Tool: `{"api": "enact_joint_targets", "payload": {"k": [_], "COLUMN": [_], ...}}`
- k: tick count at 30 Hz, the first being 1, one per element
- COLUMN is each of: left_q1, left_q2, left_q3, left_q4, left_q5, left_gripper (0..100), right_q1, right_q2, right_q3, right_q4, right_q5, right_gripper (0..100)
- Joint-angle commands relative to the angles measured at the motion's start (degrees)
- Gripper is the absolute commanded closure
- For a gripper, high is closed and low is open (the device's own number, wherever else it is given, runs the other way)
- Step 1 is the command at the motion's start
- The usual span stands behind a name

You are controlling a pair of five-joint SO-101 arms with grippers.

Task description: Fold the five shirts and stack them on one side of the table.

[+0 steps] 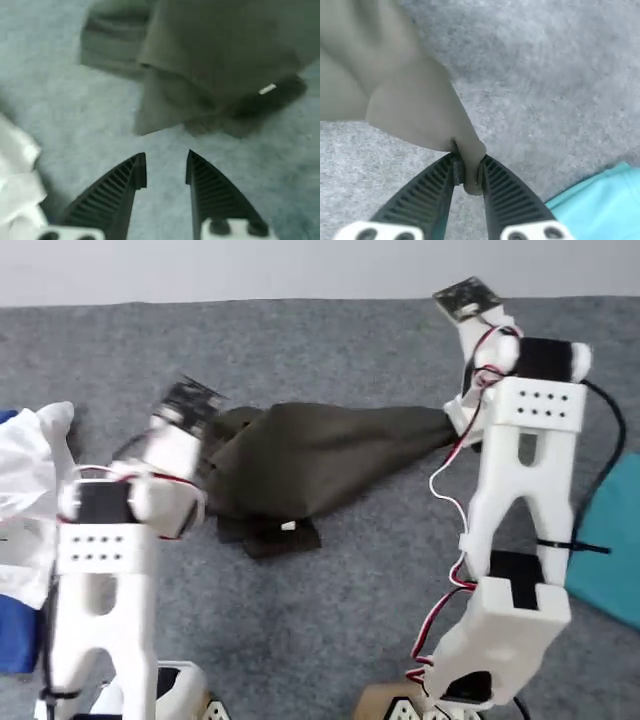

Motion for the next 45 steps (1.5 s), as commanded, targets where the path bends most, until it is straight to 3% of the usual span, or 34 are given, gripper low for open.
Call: {"api": "enact_joint_targets", "payload": {"k": [1, 5, 14, 24, 31, 37, 45], "left_q1": [7.30, 11.52, 11.52, 5.98, 5.71, 3.78, 0.35], "left_q2": [-0.09, 7.38, 30.07, 42.90, 48.97, 45.71, 26.11], "left_q3": [2.59, 2.51, -6.55, -17.01, -19.56, -24.04, -40.22], "left_q4": [-3.87, -4.84, -7.12, -7.38, -7.38, -1.32, 11.60], "left_q5": [0.62, 0.35, -1.76, -4.22, -4.22, -4.04, -3.87], "left_gripper": [86, 86, 81, 82, 94, 99, 99], "right_q1": [1.10, 0.84, 1.10, 1.27, 1.54, 5.05, 7.60], "right_q2": [-3.82, -3.47, -3.38, -3.91, -4.00, -6.73, -17.01], "right_q3": [-0.79, -0.79, -0.70, 4.57, 4.48, 2.90, 1.58], "right_q4": [2.51, 2.51, 2.51, 2.51, 2.42, 2.15, 2.15], "right_q5": [0.70, 0.70, 1.14, 2.02, 3.52, 3.60, 7.03], "right_gripper": [98.5, 98.5, 98.5, 98.5, 98.5, 98.5, 98.5]}}
